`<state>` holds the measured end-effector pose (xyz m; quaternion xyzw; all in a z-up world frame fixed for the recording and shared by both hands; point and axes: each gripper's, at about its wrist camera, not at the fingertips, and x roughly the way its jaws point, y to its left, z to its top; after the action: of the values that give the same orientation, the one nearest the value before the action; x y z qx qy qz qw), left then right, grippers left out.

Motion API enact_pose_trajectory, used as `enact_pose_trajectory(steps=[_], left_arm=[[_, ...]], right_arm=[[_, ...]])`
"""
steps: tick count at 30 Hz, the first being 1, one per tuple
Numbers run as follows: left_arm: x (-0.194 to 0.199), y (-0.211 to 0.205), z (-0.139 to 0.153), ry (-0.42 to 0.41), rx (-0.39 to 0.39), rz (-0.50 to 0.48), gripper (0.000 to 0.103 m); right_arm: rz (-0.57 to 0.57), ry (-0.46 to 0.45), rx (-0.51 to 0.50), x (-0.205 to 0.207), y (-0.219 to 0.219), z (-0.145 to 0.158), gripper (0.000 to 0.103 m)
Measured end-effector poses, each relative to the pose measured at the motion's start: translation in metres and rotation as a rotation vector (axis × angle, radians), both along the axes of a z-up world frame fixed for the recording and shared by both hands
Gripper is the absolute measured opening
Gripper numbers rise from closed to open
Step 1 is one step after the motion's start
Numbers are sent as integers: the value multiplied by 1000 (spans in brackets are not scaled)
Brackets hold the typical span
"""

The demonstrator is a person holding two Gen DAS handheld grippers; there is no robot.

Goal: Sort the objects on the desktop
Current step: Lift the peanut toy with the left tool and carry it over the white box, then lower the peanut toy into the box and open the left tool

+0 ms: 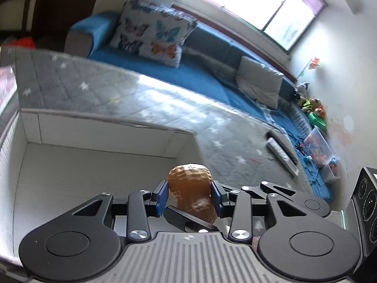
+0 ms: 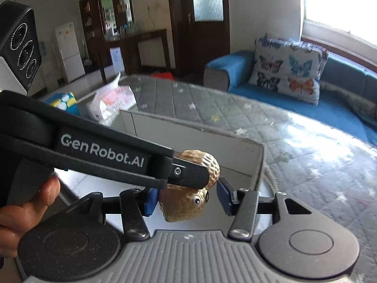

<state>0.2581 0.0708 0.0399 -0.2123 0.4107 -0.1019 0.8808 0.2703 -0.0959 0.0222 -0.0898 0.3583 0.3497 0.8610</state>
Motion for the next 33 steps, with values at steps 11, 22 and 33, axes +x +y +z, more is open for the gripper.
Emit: enact_pose_trajectory(steps=[11, 22, 33], left_arm=[[30, 21, -44, 100, -31, 15, 42], [32, 22, -53, 129, -41, 8, 41], [21, 15, -41, 87, 52, 19, 41]], right_arm=[[21, 77, -125, 25, 35, -45, 49], [33, 18, -249, 19, 61, -55, 49], [22, 13, -220, 15, 59, -47, 50]])
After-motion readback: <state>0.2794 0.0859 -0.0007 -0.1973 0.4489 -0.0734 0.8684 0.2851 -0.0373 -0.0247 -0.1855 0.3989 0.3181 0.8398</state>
